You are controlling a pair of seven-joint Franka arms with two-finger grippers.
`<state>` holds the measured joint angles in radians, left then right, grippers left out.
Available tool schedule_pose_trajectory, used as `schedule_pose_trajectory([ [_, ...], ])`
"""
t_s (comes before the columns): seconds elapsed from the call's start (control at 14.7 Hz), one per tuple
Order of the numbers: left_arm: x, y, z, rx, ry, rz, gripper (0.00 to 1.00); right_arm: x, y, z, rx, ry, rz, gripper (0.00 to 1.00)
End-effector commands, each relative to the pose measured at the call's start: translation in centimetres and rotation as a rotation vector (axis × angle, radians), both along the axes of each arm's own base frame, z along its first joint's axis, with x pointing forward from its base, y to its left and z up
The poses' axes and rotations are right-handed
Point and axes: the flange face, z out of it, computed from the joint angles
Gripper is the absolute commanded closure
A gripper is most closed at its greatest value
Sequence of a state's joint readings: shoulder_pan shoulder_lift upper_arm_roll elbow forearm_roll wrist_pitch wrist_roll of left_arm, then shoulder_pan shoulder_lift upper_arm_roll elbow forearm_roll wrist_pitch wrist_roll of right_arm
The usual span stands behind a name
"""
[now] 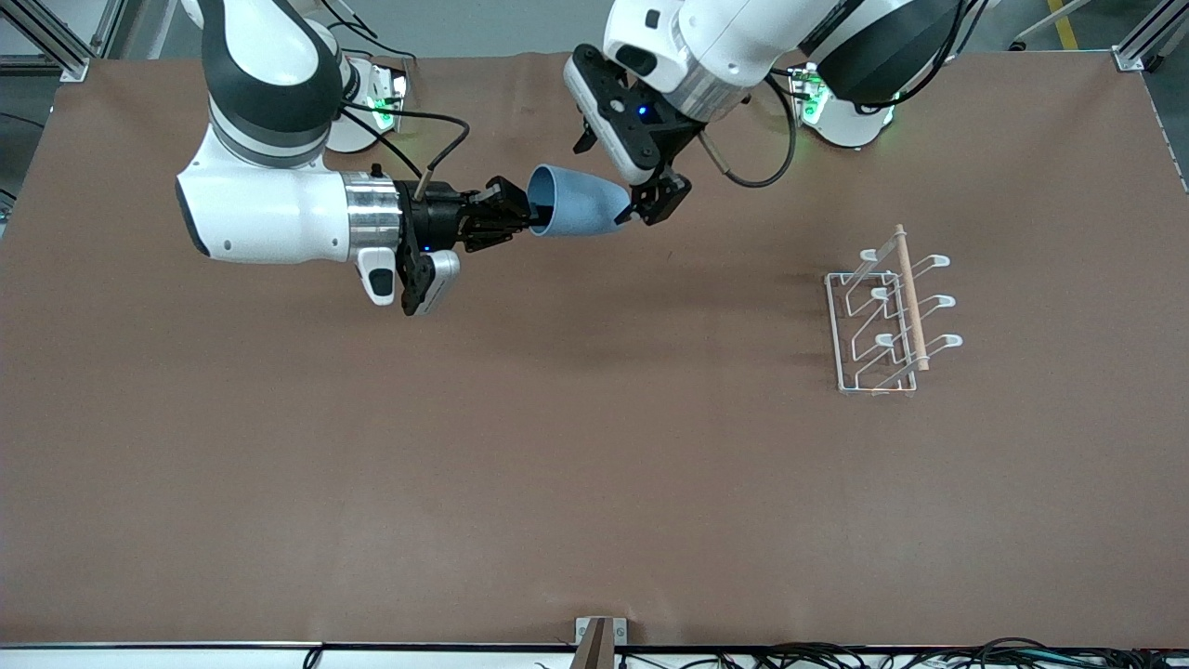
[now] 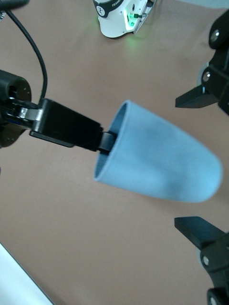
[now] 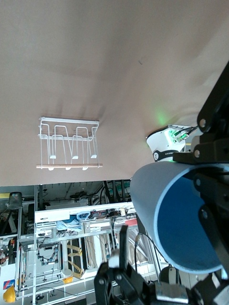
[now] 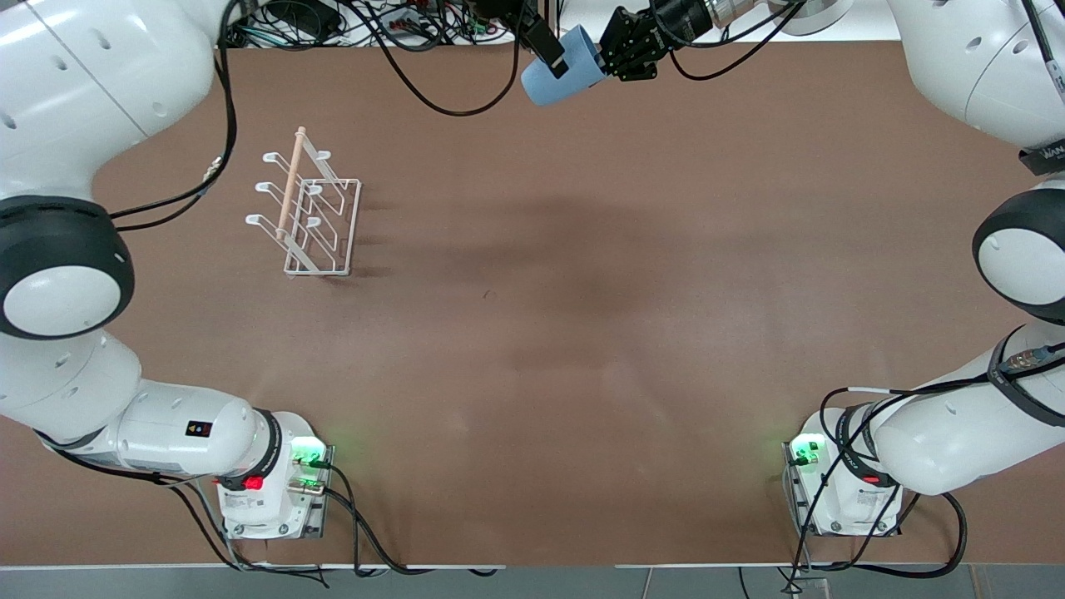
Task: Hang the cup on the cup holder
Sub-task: 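Grasp the cup rim with the left gripper while the right gripper releases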
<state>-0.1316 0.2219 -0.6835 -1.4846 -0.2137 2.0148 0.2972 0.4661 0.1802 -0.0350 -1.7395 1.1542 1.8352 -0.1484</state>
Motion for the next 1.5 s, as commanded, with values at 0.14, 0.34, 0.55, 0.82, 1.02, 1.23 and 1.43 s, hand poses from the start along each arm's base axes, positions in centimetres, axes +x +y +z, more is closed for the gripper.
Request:
schedule_pose_trajectory([
  [0.14, 0.5, -1.1, -0.4, 0.026, -0.084, -0.076, 0.00, -0.1, 0.2, 0.5, 0.028, 0.003, -0.011, 1.00],
  [0.34, 0.2, -2.3, -1.7, 0.044, -0.101, -0.103, 0.00, -0.1, 0.2, 0.7, 0.030, 0.000, -0.010, 0.99],
  [0.55, 0.9, -2.8, -3.6, 0.041, -0.083, -0.121, 0.00, 0.0, 0.1, 0.6, 0.029, 0.002, -0.010, 0.99],
  [0.82, 0.8, -3.6, -4.4, 0.028, -0.092, -0.142, 0.07, 0.0, 0.1, 0.6, 0.029, 0.002, -0.010, 0.99],
  [1.02, 0.8, -3.6, -4.5, 0.037, -0.102, -0.155, 0.47, 0.0, 0.2, 0.5, 0.028, 0.003, -0.010, 0.98],
  [1.23, 1.0, -3.1, -4.1, 0.046, -0.110, -0.153, 0.54, 0.0, 0.1, 0.5, 0.029, 0.008, -0.007, 0.23],
  [1.43, 1.6, -1.4, -4.3, 0.153, -0.123, -0.171, 0.54, 0.1, 0.0, 0.5, 0.023, 0.023, -0.020, 0.00],
])
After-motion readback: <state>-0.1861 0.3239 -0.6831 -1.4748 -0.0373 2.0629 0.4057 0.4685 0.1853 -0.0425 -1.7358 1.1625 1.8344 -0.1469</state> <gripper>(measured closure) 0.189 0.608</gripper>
